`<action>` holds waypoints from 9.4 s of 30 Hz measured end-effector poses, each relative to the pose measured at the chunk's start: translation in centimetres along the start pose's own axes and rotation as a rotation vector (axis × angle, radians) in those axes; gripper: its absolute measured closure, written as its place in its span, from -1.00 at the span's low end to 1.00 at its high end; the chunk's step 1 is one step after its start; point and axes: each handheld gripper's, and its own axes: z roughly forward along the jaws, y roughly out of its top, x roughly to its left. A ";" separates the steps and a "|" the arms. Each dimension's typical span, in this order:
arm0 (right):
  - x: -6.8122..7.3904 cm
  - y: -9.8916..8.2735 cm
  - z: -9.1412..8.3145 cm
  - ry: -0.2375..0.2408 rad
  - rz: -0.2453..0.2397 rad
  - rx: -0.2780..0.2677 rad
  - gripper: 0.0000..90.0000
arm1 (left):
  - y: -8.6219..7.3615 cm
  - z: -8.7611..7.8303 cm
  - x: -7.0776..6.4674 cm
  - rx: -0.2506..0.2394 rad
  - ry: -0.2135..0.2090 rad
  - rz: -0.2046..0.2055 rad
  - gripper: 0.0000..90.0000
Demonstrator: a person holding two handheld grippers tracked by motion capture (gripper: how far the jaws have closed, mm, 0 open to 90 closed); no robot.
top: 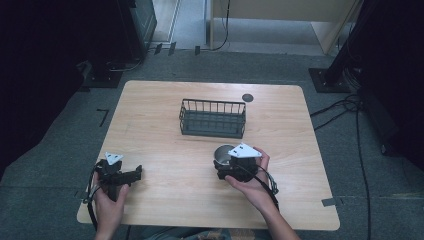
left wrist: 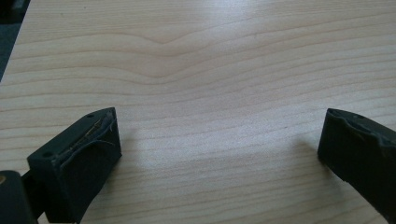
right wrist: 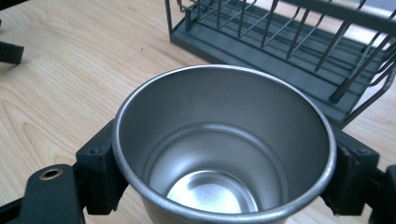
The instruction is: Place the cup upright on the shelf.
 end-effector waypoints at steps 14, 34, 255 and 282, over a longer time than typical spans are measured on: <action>-0.4 2.9 -0.5 0.020 -0.001 -0.031 -0.61 | 0.0 0.0 0.0 0.000 0.000 0.000 -1.00; -1.2 6.6 -0.6 0.009 0.000 -0.078 -0.60 | 0.0 0.0 0.0 0.000 0.000 0.001 -1.00; -13.3 -6.0 -8.1 -0.299 0.245 -0.023 -1.00 | 0.0 0.0 0.0 -0.001 0.000 0.000 -1.00; -14.8 -13.2 -10.5 -0.380 0.334 0.083 -1.00 | 0.0 0.0 0.0 0.000 0.001 0.000 -1.00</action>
